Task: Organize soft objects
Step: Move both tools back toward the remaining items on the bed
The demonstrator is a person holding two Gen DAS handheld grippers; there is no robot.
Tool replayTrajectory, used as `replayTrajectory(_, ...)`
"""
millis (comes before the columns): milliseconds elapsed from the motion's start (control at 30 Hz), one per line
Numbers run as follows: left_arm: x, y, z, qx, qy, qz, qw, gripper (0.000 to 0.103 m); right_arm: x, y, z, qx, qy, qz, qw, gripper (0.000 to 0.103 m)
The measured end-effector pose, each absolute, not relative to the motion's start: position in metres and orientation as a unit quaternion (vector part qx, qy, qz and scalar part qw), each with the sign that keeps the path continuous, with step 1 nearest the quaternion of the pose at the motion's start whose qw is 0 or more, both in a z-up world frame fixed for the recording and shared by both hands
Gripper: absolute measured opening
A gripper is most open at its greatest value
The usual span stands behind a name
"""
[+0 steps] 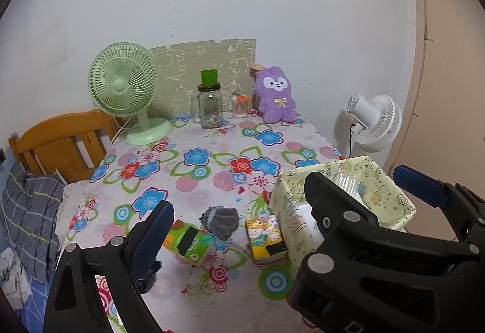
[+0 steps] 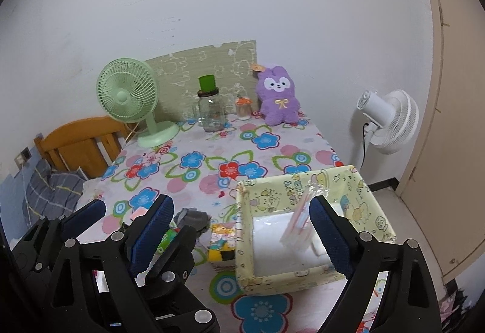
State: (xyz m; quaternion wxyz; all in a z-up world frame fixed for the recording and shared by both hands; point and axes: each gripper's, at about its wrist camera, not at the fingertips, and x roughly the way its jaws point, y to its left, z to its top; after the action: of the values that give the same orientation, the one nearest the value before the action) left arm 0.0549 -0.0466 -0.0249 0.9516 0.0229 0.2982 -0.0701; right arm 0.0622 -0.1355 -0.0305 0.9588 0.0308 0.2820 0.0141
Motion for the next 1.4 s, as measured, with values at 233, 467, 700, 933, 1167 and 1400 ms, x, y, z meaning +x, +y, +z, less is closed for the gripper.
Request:
replayTrajectory(233,0.051,-0.032,-0.031,0.021,0.3,-0.062,0.952,0.093,0.062,-0.119,-0.037,0.024,0.285,0.027,0.958,0.093)
replayTrajectory(467,0.052,-0.019,-0.042,0.021,0.313,-0.055,0.948,0.084,0.065,-0.105,-0.05,0.022,0.303,0.042,0.952,0.085)
replayTrajectory(700,0.053,-0.003,-0.054,0.02,0.323,-0.038,0.945,0.08,0.069,-0.087,-0.062,0.016,0.312,0.058,0.948,0.083)
replayTrajectory(933,0.057,0.016,-0.069,0.014,0.341,-0.024,0.94,0.076,0.076,-0.07,-0.076,0.009,0.328,0.076,0.941,0.082)
replayTrajectory(1167,0.056,0.035,-0.084,0.007,0.358,-0.005,0.934,0.074,0.083,-0.052,-0.095,0.011,0.35,0.097,0.931,0.081)
replayTrajectory(1400,0.057,0.05,-0.098,0.0,0.374,0.009,0.927,0.073,0.088,-0.035,-0.109,0.005,0.368,0.11,0.923,0.081)
